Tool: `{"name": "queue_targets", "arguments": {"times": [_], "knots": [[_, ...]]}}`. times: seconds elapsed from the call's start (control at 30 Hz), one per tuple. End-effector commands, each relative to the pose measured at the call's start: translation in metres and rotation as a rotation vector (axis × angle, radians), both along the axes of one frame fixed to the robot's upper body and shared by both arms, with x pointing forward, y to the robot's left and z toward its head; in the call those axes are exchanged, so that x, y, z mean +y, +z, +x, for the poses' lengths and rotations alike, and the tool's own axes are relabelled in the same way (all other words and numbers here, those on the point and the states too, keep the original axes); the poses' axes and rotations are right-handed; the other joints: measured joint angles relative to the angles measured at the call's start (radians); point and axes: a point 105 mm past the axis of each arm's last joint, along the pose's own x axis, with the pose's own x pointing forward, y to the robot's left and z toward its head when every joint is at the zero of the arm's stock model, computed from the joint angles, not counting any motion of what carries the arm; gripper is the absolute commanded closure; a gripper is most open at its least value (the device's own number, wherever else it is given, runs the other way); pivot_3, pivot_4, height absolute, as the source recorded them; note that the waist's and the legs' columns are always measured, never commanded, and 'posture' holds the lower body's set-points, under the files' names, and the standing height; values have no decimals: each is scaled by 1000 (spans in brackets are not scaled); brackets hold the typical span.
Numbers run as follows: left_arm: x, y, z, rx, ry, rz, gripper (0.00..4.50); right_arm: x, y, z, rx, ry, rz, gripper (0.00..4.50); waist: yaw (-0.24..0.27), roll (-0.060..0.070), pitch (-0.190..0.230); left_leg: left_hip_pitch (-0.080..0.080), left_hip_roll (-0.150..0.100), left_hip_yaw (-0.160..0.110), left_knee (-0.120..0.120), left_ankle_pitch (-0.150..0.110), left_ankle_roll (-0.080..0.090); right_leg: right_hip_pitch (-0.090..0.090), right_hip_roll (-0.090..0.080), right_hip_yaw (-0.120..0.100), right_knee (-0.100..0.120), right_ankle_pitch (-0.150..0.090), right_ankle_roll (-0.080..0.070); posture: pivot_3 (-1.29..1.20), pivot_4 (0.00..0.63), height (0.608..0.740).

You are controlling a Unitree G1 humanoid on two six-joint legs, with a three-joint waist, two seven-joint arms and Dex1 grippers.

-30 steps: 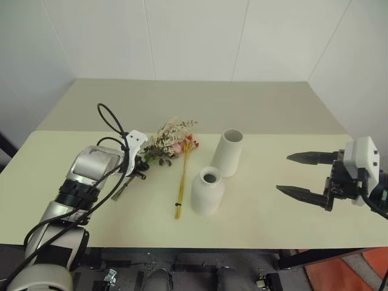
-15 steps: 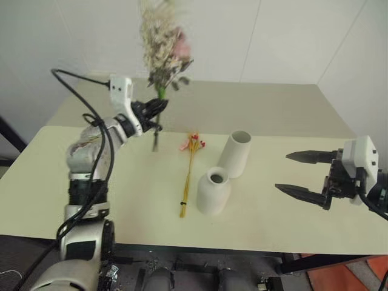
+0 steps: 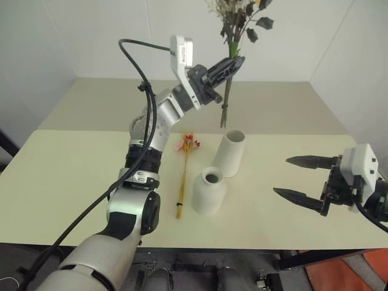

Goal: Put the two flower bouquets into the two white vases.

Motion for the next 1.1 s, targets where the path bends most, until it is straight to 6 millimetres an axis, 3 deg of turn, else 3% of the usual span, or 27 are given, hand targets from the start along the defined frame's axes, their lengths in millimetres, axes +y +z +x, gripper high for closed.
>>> {"name": "queue_targets", "arguments": {"times": [0.03, 0.2, 0.47, 0.6, 0.77, 0.9, 1.1], "knots": [[-15, 6, -1, -59, 9, 7, 4366, 0, 12, -5, -53, -13, 11, 0, 1, 0, 0, 0, 0, 0, 0, 0, 0, 0, 0, 0, 0, 0, 0, 0, 150, 740], [-36, -14, 4, -65, 32, 63, 4366, 0, 16, -9, -63, -19, 48, 0, 2, 0, 0, 0, 0, 0, 0, 0, 0, 0, 0, 0, 0, 0, 0, 0, 150, 740], [-47, -34, 5, -53, 33, 95, 4366, 0, 16, -13, -60, -34, 46, 0, 2, 0, 0, 0, 0, 0, 0, 0, 0, 0, 0, 0, 0, -3, 6, 0, 150, 740], [-43, -54, 5, -43, 23, 201, 3080, -2, 15, -13, -59, -46, 43, 0, 1, 0, 0, 0, 0, 0, 0, 0, 0, 0, 0, 0, 0, -4, 7, 0, 150, 740], [-14, -67, 8, -36, 43, 248, 1457, -3, 14, -11, -51, -46, 50, 0, -4, 0, 0, 1, 0, 0, 0, 0, 0, 0, 0, 1, 1, -4, 7, 0, 150, 740], [22, -78, 5, -28, 91, 297, 98, -3, 13, -7, -44, -31, 46, 0, -5, 0, 0, 1, 0, 0, -1, 0, 0, 0, 0, 1, 1, -2, 3, 0, 150, 740], [83, -102, -11, 124, 182, 393, 44, -4, 11, -4, -29, -16, 35, 0, -1, 0, 0, 2, 1, 0, -1, 0, 0, 0, 0, 1, 1, 0, 0, 0, 150, 740]]}}
